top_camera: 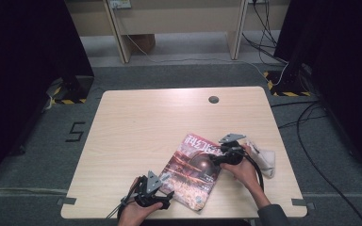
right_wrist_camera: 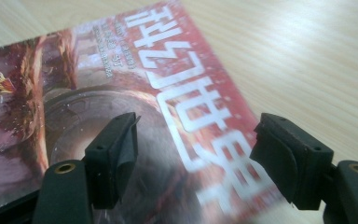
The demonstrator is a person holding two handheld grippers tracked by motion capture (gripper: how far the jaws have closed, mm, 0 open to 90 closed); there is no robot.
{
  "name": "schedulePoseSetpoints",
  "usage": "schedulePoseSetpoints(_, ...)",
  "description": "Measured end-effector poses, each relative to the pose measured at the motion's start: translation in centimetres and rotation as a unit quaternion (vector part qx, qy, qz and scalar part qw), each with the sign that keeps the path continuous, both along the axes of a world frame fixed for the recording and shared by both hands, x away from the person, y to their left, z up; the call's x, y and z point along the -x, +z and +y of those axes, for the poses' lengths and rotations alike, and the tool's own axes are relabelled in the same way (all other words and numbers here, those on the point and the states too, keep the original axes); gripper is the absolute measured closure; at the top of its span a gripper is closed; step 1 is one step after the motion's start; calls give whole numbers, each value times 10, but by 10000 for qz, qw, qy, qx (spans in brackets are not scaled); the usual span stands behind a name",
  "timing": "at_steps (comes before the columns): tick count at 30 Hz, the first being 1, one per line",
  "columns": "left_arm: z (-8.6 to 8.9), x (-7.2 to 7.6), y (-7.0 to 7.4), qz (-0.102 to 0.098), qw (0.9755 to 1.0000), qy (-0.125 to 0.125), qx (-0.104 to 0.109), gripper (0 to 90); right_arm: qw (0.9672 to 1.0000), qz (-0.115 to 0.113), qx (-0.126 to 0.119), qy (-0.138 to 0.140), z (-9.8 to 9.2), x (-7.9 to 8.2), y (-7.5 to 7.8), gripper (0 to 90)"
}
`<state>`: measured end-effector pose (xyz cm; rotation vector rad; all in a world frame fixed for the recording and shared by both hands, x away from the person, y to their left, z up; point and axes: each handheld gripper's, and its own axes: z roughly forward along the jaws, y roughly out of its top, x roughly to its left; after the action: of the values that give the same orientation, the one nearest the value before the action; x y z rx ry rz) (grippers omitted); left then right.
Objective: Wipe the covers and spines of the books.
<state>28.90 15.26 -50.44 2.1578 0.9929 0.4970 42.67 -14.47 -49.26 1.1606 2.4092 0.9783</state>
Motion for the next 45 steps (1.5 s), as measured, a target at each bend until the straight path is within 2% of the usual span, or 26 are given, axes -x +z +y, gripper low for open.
schedulePoseSetpoints(4, 0, -2, -1, -24, 10000, 3, -44, 150, 10000, 90, -22, 13, 10, -15, -7, 286)
schedulePoseSetpoints(7, -1, -4, -2, -1, 10000, 2, -60, 150, 9999, -24, 101, 59, 14, -20, -10, 272)
schedulePoseSetpoints(10, -2, -6, -3, 0, 9999, -7, -111, 151, 10000, 36, 21, 51, 15, -23, -10, 268)
schedulePoseSetpoints(12, -2, -7, -3, 16, 9999, 7, -110, 148, 10000, 24, 66, 67, 13, -24, -9, 323)
schedulePoseSetpoints(14, -3, -7, -3, 3, 9999, 2, -117, 148, 10000, -7, -46, -88, 10, -27, -9, 299)
schedulePoseSetpoints(17, -2, -8, -4, 21, 9999, -13, -137, 142, 9991, 225, -300, -179, 5, -30, -15, 309)
schedulePoseSetpoints(18, -2, -8, -4, 21, 9999, -25, -146, 141, 9991, 201, -336, -146, 4, -30, -15, 319)
schedulePoseSetpoints(20, -2, -9, -4, 31, 9999, -12, -161, 133, 9993, 198, -290, -138, 4, -28, -14, 322)
schedulePoseSetpoints(21, -1, -9, -4, 25, 9999, 1, -171, 127, 9996, 108, -225, -93, 4, -27, -14, 322)
schedulePoseSetpoints(25, 2, -10, -3, -40, 9995, 64, -291, 104, 9998, 169, -136, -40, -1, -19, -12, 328)
schedulePoseSetpoints(30, 7, -16, -3, -39, 9993, 173, -341, 92, 9997, 212, 54, 82, -13, 1, -8, 338)
schedulePoseSetpoints(37, 14, -25, -2, -54, 9986, 291, -440, 73, 9996, 248, 121, 68, -22, 22, -6, 345)
schedulePoseSetpoints(45, 24, -45, -2, -86, 9969, 568, -542, 52, 9993, 325, 147, 139, -30, 52, -5, 346)
